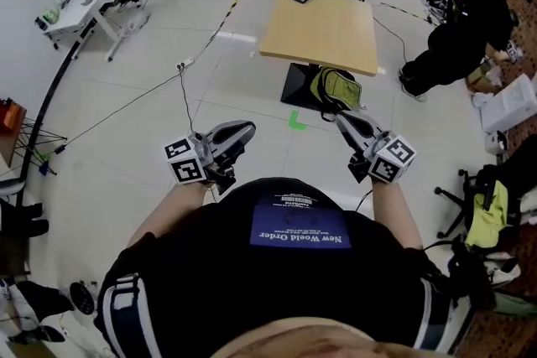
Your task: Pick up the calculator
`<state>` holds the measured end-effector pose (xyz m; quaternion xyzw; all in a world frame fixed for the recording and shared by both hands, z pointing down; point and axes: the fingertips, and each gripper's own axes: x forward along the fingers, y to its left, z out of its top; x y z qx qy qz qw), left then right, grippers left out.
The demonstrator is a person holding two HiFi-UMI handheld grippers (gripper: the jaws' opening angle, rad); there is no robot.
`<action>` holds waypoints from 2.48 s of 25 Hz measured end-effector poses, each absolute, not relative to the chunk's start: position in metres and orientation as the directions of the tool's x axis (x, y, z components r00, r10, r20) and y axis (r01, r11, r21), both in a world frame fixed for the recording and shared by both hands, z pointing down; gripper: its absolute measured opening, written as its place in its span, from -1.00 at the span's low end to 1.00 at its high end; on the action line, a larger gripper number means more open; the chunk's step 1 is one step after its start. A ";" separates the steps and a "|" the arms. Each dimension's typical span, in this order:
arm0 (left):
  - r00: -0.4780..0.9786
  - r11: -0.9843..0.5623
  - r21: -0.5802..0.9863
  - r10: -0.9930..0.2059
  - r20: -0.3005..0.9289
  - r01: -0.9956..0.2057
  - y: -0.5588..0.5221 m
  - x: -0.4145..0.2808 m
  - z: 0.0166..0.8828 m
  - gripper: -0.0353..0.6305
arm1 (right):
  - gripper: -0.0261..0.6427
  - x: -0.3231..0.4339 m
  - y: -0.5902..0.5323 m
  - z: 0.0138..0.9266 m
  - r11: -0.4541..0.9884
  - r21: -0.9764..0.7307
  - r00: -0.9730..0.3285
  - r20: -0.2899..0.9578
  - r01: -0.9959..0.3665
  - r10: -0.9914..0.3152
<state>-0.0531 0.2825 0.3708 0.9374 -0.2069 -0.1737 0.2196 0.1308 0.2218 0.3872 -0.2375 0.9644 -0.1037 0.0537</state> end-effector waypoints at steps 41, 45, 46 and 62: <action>0.913 -0.845 0.502 -0.335 -0.231 -0.183 -0.096 -0.147 0.393 -0.88 | -0.96 0.038 -0.124 0.393 0.778 -0.236 -0.807 0.051 -0.582 -0.588; 0.900 -0.849 0.472 -0.376 -0.222 -0.238 -0.137 -0.121 0.387 -0.88 | -0.96 0.053 -0.176 0.399 0.824 -0.234 -0.852 0.042 -0.516 -0.522; 0.892 -0.845 0.469 -0.395 -0.220 -0.259 -0.149 -0.114 0.386 -0.88 | -0.96 0.058 -0.192 0.400 0.835 -0.230 -0.863 0.042 -0.499 -0.504; 0.828 -0.747 0.521 -0.546 -0.125 -0.414 -0.268 -0.043 0.397 -0.88 | -0.96 0.109 -0.349 0.427 0.886 -0.315 -0.938 0.041 -0.340 -0.345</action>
